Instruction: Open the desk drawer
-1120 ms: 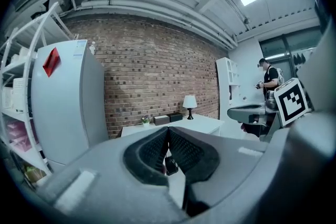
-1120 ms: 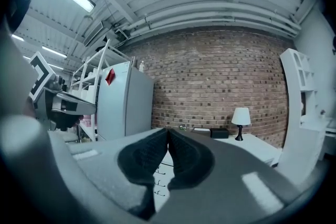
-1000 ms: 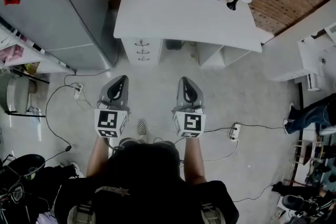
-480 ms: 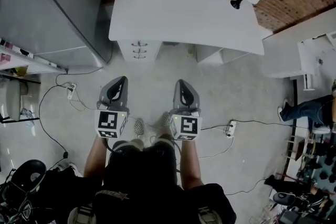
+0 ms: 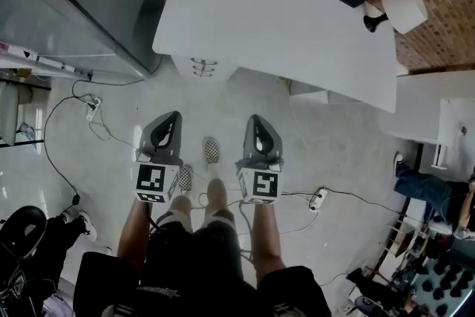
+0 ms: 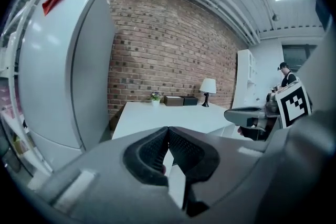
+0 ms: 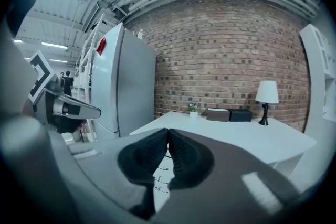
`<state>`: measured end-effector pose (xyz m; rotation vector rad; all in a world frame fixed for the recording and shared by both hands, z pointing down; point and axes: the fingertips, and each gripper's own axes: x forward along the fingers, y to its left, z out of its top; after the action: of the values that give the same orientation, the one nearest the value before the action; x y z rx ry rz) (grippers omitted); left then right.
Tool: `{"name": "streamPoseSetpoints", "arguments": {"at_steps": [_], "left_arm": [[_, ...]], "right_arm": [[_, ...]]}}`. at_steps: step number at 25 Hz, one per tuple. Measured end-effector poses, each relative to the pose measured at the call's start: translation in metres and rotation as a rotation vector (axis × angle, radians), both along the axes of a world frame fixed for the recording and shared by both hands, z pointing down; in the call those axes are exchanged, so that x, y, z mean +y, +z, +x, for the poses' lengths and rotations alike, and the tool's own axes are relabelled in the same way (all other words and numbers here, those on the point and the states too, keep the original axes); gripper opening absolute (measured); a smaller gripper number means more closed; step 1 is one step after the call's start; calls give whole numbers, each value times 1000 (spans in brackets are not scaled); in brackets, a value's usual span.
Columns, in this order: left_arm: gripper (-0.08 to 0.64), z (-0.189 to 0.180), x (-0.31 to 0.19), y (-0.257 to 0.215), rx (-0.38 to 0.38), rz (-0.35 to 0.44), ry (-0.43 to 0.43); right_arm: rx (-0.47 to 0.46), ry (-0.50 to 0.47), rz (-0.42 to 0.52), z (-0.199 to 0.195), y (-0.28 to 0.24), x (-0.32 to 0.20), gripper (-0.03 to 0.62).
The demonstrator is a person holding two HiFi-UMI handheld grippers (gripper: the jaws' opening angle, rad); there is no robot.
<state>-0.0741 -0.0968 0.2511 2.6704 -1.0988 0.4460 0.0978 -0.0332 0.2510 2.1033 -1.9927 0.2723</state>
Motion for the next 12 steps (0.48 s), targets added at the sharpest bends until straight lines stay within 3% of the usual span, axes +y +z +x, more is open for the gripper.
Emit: {"name": "streamPoseSetpoints", "arguments": {"at_steps": [12], "left_arm": [[11, 22, -41, 124, 25, -77, -113]], "right_arm": [[-28, -115, -58, 18, 126, -54, 3]]}}
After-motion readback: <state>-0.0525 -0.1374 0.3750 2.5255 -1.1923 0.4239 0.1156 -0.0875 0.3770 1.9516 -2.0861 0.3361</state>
